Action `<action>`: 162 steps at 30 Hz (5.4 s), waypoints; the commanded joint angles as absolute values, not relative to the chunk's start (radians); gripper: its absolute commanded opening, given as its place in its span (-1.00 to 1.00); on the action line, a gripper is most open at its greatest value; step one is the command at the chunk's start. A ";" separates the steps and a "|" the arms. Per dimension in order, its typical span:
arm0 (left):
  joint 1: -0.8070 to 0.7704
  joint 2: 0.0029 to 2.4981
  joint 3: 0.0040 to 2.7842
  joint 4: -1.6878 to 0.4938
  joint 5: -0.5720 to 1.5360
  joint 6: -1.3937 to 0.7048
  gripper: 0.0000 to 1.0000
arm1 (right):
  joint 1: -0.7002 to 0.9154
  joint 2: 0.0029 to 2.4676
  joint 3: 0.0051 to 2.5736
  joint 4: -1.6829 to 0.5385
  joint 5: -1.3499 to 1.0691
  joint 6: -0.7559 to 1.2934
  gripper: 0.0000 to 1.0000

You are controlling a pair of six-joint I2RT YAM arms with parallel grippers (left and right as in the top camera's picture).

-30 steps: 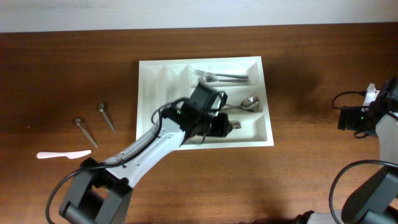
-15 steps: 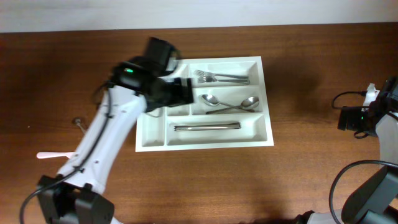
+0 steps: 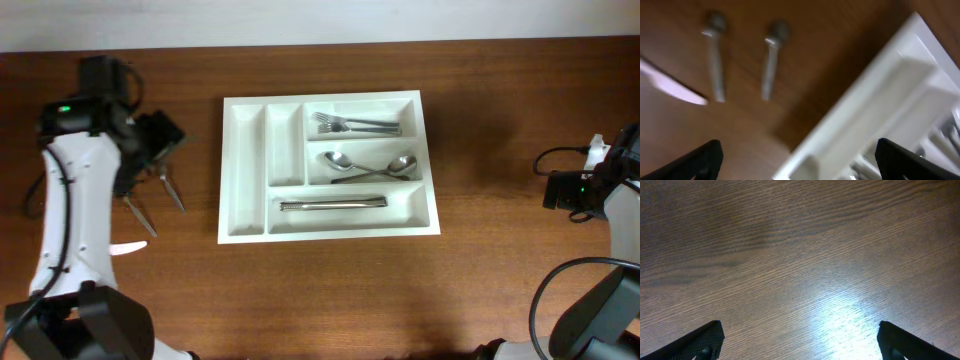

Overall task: Pack container
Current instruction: 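Move the left gripper left over the two silver spoons, then lower the left gripper onto the upper silver spoon and close, then carry the spoon right into the tray's left compartment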

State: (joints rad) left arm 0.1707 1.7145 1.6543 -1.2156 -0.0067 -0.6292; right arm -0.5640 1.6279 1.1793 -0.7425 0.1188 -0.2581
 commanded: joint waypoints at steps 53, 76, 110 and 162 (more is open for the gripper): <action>0.387 2.014 1.376 -0.857 -0.037 -0.433 1.00 | -0.564 1.626 1.176 -0.740 0.128 -0.246 0.98; 0.424 2.049 1.376 -0.840 -0.004 -0.373 0.92 | -0.564 1.626 1.176 -0.740 0.128 -0.246 0.97; 0.425 2.049 1.376 -0.839 -0.004 -0.361 -0.96 | -0.564 1.626 1.176 -0.740 0.128 -0.246 0.98; -0.100 1.989 1.678 -0.962 0.175 -0.173 0.05 | -0.564 1.626 1.176 -0.740 0.128 -0.246 0.98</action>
